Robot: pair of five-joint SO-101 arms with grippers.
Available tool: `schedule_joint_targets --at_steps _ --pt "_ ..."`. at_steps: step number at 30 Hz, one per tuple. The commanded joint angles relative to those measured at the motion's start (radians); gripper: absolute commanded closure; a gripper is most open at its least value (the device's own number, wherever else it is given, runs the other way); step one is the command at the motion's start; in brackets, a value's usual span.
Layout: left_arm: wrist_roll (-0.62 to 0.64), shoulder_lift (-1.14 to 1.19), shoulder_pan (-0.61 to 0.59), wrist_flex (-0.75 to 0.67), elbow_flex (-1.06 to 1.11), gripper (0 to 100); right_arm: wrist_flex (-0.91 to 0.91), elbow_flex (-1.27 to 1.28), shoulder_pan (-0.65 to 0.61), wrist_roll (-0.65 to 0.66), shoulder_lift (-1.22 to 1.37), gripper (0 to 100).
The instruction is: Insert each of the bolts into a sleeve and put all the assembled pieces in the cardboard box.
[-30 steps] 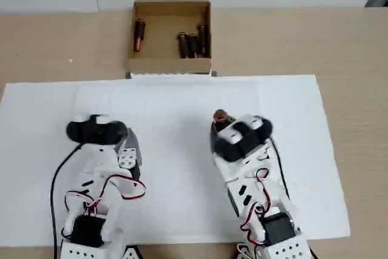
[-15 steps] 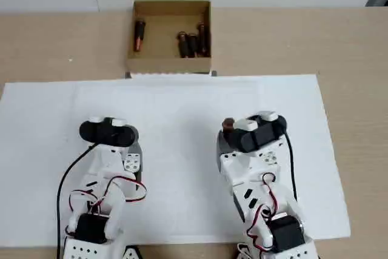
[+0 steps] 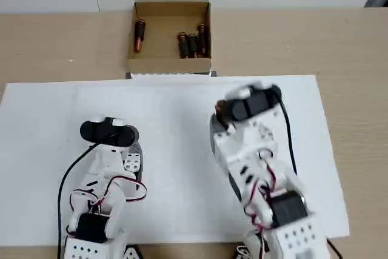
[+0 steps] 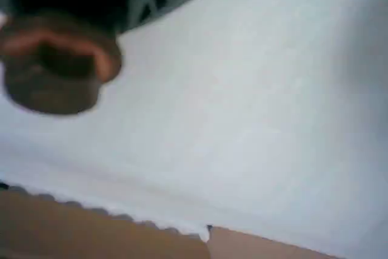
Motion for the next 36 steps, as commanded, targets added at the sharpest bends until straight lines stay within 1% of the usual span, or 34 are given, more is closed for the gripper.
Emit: schedule_joint_targets --at_steps 1,10,16,27,31,36 --pt "-0.003 -0.011 -0.005 0.000 -0.004 99 -0.071 -0.178 -0.007 -0.012 0.189 99.5" --pt "-0.003 -0.011 -0.005 0.000 -0.004 99 -0.226 -0.508 -0.005 -0.002 0.628 99.5" --pt "-0.006 -0.011 -0.005 0.000 -0.004 99 -0.285 -0.769 -0.005 0.069 0.912 99.5" --pt "-0.006 -0.011 -0.005 0.000 -0.004 99 -0.302 -1.274 0.002 0.160 1.397 99.5" --pt "-0.006 -0.011 -0.005 0.000 -0.004 99 -0.394 -1.430 0.005 0.189 1.577 99.5" --pt "-0.006 -0.011 -0.005 0.000 -0.004 99 -0.483 -1.577 -0.010 0.256 1.779 99.1"
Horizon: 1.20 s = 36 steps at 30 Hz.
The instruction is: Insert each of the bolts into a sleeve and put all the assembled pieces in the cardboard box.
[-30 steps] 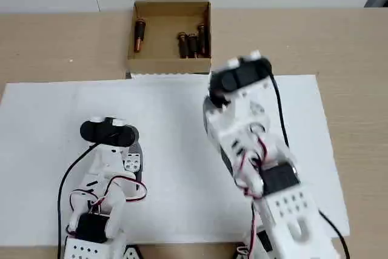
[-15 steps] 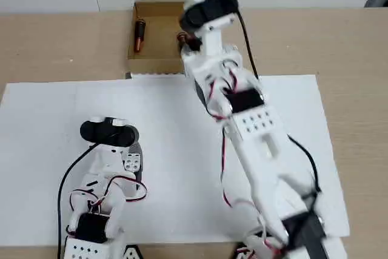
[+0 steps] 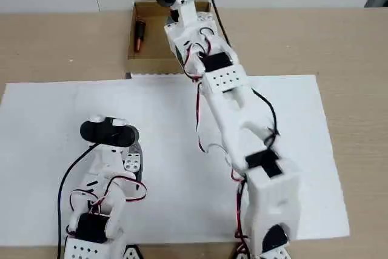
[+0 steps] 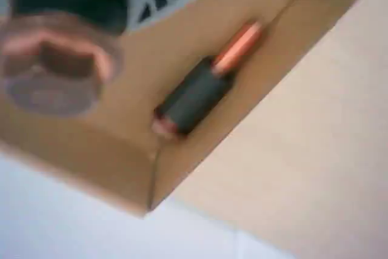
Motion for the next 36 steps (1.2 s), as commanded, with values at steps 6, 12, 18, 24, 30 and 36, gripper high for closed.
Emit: schedule_joint_targets --at_steps 6,12,18,24,30,36 --pt "-0.006 -0.011 -0.005 0.000 -0.004 99 -0.082 -0.261 -0.033 0.103 0.240 99.0" --pt "-0.006 -0.011 -0.005 0.000 -0.004 99 -0.073 -0.348 -0.050 0.118 0.334 94.7" --pt "-0.006 -0.011 -0.005 0.000 -0.004 99 -0.045 -0.351 -0.061 0.118 0.348 85.8" --pt "-0.006 -0.011 -0.005 0.000 -0.004 99 -0.038 -0.351 -0.065 0.118 0.346 88.3" --pt "-0.006 -0.011 -0.005 0.000 -0.004 99 -0.038 -0.353 -0.061 0.118 0.338 95.0" --pt "-0.006 -0.011 -0.005 0.000 -0.004 99 0.064 -0.353 -0.059 0.118 0.229 99.5"
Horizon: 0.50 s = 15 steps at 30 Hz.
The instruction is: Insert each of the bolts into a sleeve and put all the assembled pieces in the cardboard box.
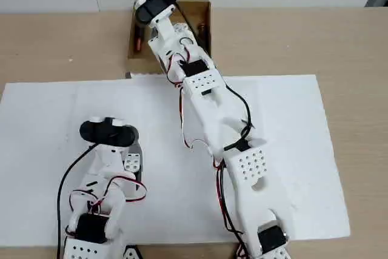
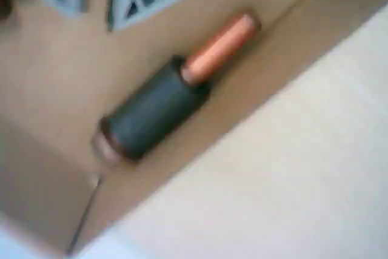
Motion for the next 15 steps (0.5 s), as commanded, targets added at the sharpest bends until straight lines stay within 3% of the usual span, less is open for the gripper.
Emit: schedule_joint_targets --at_steps 1,15 --pt "-0.006 -0.011 -0.005 0.000 -0.004 99 0.091 -0.051 -0.001 0.009 -0.142 99.5" --pt "-0.006 -0.011 -0.005 0.000 -0.004 99 0.671 -0.051 0.035 0.005 -0.575 99.5"
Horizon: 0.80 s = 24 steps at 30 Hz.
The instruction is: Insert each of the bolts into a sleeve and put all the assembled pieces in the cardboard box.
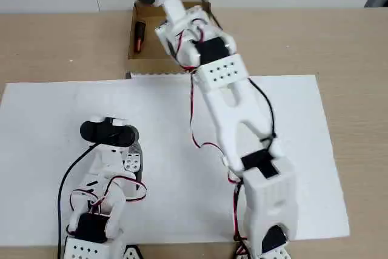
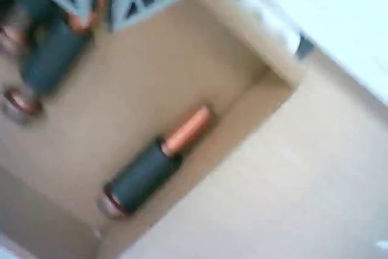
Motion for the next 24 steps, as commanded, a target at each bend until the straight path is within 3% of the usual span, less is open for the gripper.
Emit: schedule_joint_targets --at_steps 1,17,24 --pt "-0.006 -0.011 -0.005 0.000 -0.004 99 0.113 -0.051 0.021 0.005 -0.165 99.5" --pt "-0.006 -0.011 -0.005 0.000 -0.004 99 0.598 -0.051 0.170 0.002 -0.527 99.5" --pt "-0.006 -0.011 -0.005 0.000 -0.004 99 0.705 -0.041 0.248 -0.089 -0.680 99.5"
